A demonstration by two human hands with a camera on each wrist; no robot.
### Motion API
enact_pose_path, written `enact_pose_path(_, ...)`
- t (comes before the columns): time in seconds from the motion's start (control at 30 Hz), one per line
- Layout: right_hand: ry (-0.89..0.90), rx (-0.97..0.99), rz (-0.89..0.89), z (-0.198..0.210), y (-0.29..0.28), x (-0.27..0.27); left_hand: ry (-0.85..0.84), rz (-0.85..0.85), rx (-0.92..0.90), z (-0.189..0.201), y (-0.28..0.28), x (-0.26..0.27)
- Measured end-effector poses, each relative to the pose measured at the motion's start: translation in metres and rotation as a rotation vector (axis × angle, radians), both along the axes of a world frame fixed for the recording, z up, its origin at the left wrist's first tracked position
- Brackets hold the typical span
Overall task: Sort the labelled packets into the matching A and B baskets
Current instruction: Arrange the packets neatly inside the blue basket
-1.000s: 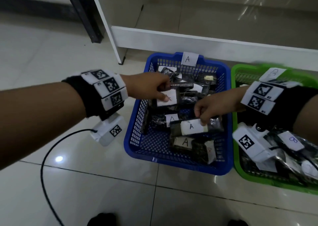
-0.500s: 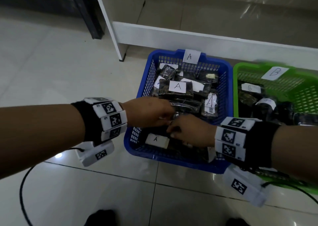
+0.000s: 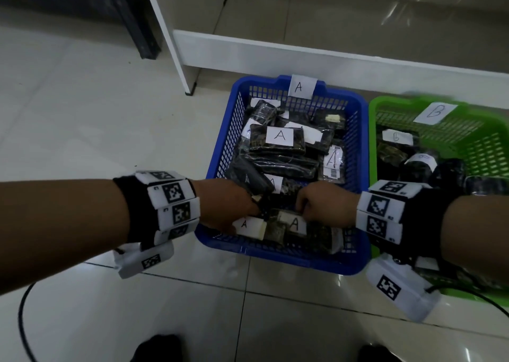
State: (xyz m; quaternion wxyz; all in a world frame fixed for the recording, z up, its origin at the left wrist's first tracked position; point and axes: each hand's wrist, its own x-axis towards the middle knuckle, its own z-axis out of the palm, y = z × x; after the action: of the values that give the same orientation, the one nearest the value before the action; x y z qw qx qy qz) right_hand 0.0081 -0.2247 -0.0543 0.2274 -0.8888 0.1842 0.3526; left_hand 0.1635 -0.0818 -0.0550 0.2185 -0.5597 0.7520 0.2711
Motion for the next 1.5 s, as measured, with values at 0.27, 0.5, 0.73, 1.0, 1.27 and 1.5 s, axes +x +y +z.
enact_pose_path(0.27, 0.042, 0.135, -0.068, 0.012, -0.026, 0.011, -0.075, -0.013, 0.056, -0.004, -0.002, -0.001)
enact_pose_path(0.5, 0.014, -0.158, 0.173, 0.018, -0.03, 0.007, -0.126, -0.071, 0.038, -0.006, -0.003, -0.008)
enact_pose_path(0.73, 0.011, -0.329, 0.377, 0.01, -0.019, 0.001, -0.059, 0.028, 0.144, 0.011, -0.018, -0.011)
enact_pose_path(1.0, 0.017, -0.266, 0.375, 0.023, -0.014, 0.007, 0.056, 0.144, 0.171, 0.015, -0.022, -0.013)
enact_pose_path(1.27, 0.164, -0.054, 0.398, 0.02, 0.006, -0.008, 0.171, 0.233, 0.099, 0.026, -0.036, -0.013)
enact_pose_path(1.5, 0.28, -0.083, 0.437, 0.025, -0.015, 0.003, 0.195, 0.266, -0.055, 0.032, -0.043, -0.001)
